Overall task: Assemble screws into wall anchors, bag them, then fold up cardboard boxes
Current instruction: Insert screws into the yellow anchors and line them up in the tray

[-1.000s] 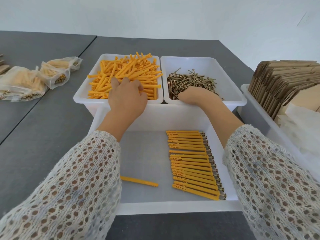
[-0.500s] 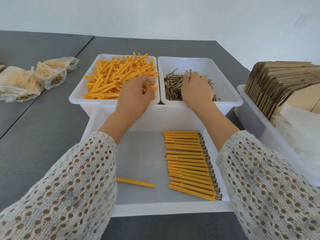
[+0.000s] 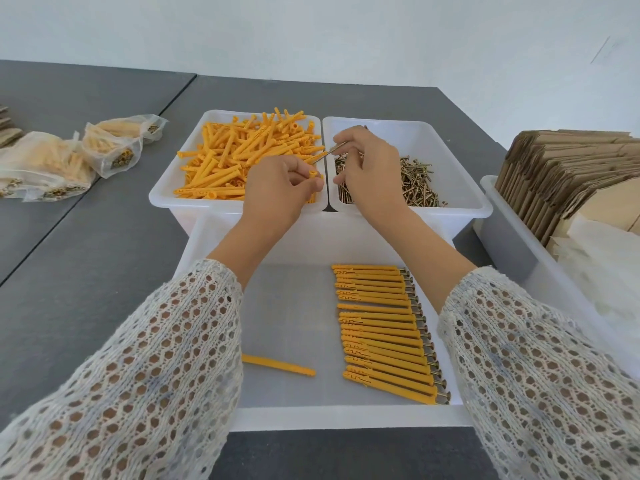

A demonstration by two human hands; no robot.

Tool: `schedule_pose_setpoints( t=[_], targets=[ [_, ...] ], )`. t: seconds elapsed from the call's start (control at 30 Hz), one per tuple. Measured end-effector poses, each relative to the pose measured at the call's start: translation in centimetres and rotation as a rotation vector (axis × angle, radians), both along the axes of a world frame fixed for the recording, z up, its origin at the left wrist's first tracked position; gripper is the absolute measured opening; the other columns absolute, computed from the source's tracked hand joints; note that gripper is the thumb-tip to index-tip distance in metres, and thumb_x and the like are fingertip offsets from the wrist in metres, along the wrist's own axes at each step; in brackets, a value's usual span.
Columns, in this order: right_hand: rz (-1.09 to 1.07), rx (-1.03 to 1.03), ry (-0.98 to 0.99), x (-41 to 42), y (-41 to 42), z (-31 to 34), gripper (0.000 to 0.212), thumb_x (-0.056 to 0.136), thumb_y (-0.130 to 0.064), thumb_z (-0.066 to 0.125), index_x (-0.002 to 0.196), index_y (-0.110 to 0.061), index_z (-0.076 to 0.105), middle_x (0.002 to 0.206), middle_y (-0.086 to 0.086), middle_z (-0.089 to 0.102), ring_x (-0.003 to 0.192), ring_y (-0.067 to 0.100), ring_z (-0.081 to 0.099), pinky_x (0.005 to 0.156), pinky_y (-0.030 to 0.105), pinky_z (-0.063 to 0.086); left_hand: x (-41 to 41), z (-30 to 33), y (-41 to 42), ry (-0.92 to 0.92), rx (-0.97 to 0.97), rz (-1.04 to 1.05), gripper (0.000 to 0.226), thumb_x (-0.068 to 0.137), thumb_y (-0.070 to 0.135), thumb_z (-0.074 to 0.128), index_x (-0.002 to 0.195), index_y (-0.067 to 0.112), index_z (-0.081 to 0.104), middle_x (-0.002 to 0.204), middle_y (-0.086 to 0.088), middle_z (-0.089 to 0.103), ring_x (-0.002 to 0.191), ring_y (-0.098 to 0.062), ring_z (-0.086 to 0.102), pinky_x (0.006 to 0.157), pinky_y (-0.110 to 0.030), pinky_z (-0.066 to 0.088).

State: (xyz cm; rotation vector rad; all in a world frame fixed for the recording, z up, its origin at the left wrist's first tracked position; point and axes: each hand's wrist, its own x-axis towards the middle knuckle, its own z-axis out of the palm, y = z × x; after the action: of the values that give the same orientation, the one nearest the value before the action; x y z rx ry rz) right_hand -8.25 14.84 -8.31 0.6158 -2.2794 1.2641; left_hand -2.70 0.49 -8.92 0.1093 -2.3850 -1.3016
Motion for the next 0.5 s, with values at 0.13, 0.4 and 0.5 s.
schedule_pose_setpoints(
  t=[0.13,0.4,0.5],
  targets=[
    [-0.008,-0.044,0.061,0.6,-0.5,0.1,0.016,0.094,-0.016,0.051,0.097,-0.013,0.067,0.085,-0.003,0.071,0.054,0.015,0.068,0.060,0.040,0.054,0.1,0.0,0.0,-0.009,-0.007,0.006,0.013,0.089,0.024,0.074,0.095,0.013,0.076,0.079,0.000,0.074,0.072,-0.011,0.068,0.066,-0.017,0.048],
    [0.001,-0.202,0.123,1.1,-0.6,1.0,0.010,0.088,-0.011,0.057,0.087,-0.015,0.066,0.071,-0.016,0.063,0.047,0.011,0.064,0.052,0.036,0.052,0.2,0.1,0.1,-0.012,0.006,0.023,0.014,0.088,0.024,0.074,0.093,0.011,0.075,0.080,-0.003,0.074,0.076,-0.017,0.070,0.073,-0.027,0.052],
    [0.017,-0.153,0.131,1.2,-0.6,0.9,0.010,0.087,-0.010,0.056,0.087,-0.013,0.066,0.072,-0.017,0.061,0.048,0.013,0.064,0.055,0.038,0.053,0.3,0.2,0.1,-0.012,0.008,0.019,0.013,0.088,0.024,0.074,0.092,0.012,0.075,0.076,-0.001,0.073,0.073,-0.015,0.068,0.069,-0.025,0.049]
  ],
)
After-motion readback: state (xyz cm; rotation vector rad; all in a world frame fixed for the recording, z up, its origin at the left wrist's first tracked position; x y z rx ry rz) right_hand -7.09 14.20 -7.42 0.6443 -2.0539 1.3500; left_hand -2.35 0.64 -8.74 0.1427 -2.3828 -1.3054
